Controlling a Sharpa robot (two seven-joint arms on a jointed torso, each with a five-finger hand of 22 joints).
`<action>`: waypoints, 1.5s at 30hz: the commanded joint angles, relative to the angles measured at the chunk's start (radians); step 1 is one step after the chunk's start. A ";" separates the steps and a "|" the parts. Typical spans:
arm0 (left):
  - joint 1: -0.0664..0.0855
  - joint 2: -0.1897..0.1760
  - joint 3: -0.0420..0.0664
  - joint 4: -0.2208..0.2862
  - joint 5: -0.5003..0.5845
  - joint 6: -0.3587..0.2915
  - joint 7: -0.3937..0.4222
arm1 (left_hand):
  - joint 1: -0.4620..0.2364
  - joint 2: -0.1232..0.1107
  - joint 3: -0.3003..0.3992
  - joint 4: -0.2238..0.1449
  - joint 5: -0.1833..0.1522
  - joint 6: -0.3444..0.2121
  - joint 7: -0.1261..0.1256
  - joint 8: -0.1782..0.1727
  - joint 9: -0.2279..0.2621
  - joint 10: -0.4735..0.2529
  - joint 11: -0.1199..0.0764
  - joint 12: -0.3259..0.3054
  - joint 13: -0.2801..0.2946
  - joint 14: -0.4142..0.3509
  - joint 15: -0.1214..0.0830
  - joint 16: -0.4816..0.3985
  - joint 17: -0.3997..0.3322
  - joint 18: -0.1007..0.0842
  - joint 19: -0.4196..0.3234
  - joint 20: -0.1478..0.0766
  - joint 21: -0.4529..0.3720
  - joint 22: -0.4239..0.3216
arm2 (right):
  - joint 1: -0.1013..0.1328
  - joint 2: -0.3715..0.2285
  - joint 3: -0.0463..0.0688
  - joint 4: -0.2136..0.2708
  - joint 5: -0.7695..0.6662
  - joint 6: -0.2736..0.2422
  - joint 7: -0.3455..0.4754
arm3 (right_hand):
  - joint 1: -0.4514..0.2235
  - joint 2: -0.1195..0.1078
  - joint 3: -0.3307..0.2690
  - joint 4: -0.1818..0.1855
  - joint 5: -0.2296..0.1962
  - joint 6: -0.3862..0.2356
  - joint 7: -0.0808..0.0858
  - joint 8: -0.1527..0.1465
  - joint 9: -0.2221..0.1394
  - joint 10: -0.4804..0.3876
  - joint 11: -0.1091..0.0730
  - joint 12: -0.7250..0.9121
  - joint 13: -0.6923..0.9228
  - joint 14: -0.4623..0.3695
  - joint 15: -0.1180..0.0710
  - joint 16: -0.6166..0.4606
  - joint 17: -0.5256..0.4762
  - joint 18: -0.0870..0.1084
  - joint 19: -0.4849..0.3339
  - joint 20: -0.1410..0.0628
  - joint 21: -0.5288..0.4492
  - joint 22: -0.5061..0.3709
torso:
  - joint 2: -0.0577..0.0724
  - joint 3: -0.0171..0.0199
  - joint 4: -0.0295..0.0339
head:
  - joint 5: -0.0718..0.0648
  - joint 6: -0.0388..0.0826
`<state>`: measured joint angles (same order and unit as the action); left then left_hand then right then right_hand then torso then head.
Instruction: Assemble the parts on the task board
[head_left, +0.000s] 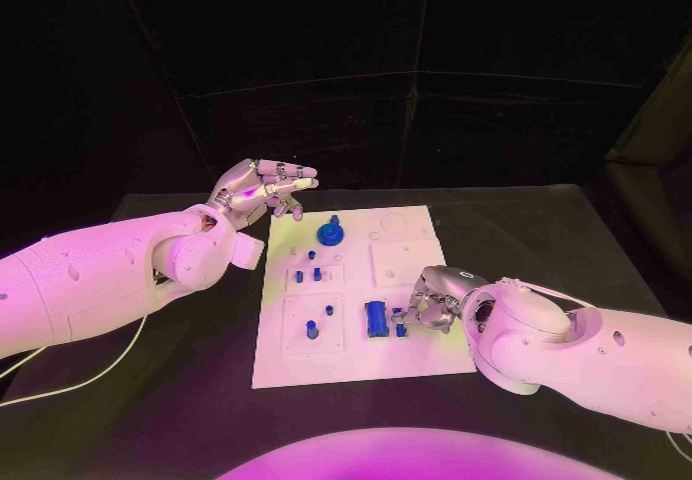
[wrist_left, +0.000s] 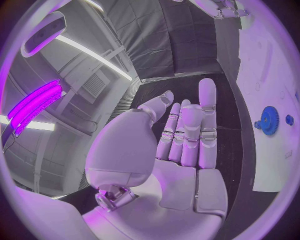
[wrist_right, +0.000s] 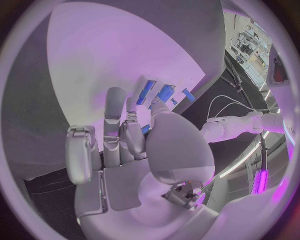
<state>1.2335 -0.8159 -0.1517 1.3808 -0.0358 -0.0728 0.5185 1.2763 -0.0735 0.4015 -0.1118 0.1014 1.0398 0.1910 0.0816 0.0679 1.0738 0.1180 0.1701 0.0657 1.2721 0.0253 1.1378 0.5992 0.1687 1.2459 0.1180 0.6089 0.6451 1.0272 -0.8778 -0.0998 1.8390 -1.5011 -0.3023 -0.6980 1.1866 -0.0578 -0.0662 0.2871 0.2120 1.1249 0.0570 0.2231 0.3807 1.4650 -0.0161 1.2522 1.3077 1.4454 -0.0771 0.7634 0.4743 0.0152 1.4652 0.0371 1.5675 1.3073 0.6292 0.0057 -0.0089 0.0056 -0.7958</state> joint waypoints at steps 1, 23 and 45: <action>0.002 0.000 0.001 0.000 0.004 0.011 0.006 | 0.005 0.004 0.000 -0.003 -0.003 -0.007 -0.002 0.004 0.000 -0.005 -0.001 0.005 0.001 -0.005 0.000 0.001 -0.002 0.014 0.002 0.003 -0.006 -0.002 | 0.002 -0.025 0.000 0.012 0.014 -0.123 0.008 | 0.004 0.001 -0.015 -0.002 0.017 -0.019 0.008 -0.013 -0.001 -0.003 0.004 -0.021 0.054 0.002 0.001 -0.006 0.001 -0.015 0.106 -0.005 0.003 0.263 | -0.001 -0.0002 -0.0010 | -0.002 0.008; -0.013 0.099 0.001 -0.203 0.174 -0.055 0.095 | -0.017 0.032 -0.095 0.023 -0.001 -0.034 0.006 -0.012 -0.002 -0.020 0.042 -0.061 -0.004 -0.343 0.111 -0.771 -0.461 0.007 -0.450 0.127 -0.473 -0.321 | 0.109 0.130 0.025 -0.557 1.241 -0.040 1.113 | 0.360 0.046 0.029 -0.129 0.010 -0.186 0.121 -0.161 -0.155 -0.424 0.147 -1.173 -0.999 -0.353 0.145 -0.312 -0.197 0.164 -0.456 0.133 -1.302 -0.757 | -0.075 -0.0185 -0.0092 | -0.017 0.180; -0.076 0.138 0.035 -0.194 0.138 -0.215 0.058 | -0.695 0.074 -0.284 0.112 -0.101 -0.586 -0.100 -0.082 -0.068 -0.605 -0.039 -0.170 -0.066 -0.836 0.045 -1.038 -0.599 -0.077 -0.888 0.007 -0.609 -0.531 | 0.084 0.204 0.053 -0.618 1.319 -0.159 1.135 | -0.496 0.058 0.066 -0.287 -0.108 -0.682 0.031 -0.223 -0.381 -0.966 0.016 -1.252 -1.308 -0.932 0.077 -0.763 -0.474 0.077 -0.981 0.064 -1.567 -1.161 | -0.085 -0.0057 0.0089 | -0.006 0.196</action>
<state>1.1600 -0.6753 -0.1195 1.1670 0.1272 -0.1989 0.5839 0.7948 -0.0025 0.1614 -0.0124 0.0228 0.6192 0.1242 0.0126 0.0104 0.6410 0.1074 0.0116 0.0100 0.5959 0.0956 0.1370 0.0127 0.1312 0.4890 0.1708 0.0162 0.1562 1.1127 -0.6676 -0.0486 1.1986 -0.2327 -0.3765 0.4084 0.9393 0.0057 -0.0091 0.0164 0.1418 0.6026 0.1193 0.0136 0.0299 0.6795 0.0883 0.0114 0.0118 0.6976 0.0302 0.0565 0.0098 0.1314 0.6592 0.1370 0.0112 0.1985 0.5447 -0.0015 -0.0024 -0.0001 -0.5992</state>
